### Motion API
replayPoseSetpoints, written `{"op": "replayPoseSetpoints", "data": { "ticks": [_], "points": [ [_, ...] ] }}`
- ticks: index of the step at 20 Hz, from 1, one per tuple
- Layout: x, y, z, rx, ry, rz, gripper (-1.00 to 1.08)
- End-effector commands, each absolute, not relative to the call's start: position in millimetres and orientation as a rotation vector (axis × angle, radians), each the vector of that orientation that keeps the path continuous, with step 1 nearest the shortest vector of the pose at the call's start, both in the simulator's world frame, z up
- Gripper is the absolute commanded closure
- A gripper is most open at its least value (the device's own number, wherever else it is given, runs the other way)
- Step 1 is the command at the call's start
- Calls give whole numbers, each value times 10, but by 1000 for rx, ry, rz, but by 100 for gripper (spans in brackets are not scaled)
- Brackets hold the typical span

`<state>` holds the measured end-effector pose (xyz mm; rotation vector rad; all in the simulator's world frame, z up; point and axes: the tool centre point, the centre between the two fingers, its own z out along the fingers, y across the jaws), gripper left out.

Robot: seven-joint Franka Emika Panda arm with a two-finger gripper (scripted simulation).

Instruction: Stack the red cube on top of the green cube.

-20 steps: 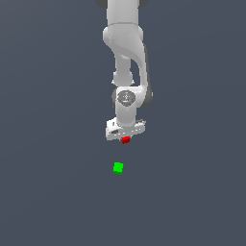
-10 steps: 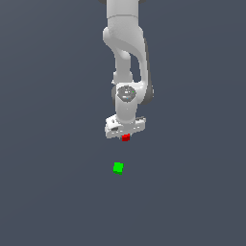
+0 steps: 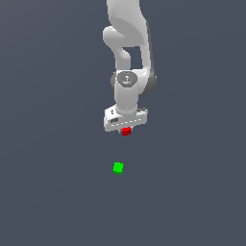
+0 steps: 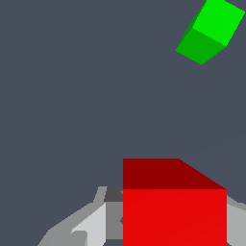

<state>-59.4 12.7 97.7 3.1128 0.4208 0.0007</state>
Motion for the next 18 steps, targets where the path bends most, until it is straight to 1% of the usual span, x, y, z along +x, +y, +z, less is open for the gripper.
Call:
{"op": "replayPoseSetpoints", "data": {
  "ticks": [1,5,11,18],
  "points": [
    [-595,128,1083,3113,421,0,108],
    [-593,129,1158,3113,421,0,108],
    [-562,122,1136,3113,421,1,108],
    [-381,81,1079,3113,421,1,108]
  ]
}}
